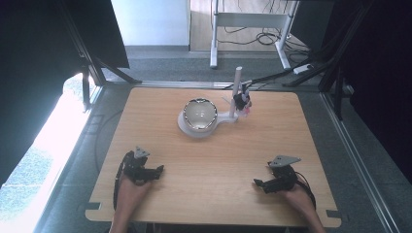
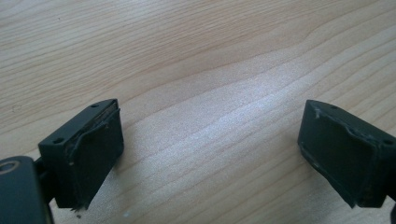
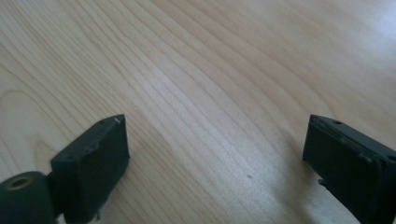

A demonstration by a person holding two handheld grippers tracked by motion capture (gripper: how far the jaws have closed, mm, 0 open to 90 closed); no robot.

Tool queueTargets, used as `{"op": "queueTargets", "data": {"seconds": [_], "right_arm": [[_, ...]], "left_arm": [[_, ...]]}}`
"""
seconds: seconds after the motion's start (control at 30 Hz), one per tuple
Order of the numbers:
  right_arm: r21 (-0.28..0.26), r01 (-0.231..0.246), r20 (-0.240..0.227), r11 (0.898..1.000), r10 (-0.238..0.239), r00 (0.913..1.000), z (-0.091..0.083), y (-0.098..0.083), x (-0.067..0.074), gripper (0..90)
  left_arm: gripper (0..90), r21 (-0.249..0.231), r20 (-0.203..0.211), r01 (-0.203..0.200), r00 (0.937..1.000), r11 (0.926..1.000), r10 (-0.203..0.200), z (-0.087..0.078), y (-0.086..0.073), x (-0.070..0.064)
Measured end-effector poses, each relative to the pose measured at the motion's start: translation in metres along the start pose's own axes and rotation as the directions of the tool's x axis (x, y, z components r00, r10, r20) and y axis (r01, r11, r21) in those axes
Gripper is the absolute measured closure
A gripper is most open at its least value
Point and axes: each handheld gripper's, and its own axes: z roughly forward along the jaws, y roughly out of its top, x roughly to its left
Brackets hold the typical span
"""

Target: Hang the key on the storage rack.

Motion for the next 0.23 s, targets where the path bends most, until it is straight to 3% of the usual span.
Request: {"op": "queueTargets", "data": {"seconds": [0.23], "right_arm": [[-0.001, -0.015, 0.006, 1.0, 0.015, 0.9999, 0.0003, -0.0014, 0.0002, 4.3]], "left_arm": [[6.9, 0.0, 0.001, 0.001, 1.0, 1.0, -0.001, 0.0, 0.0, 0.0002]]}}
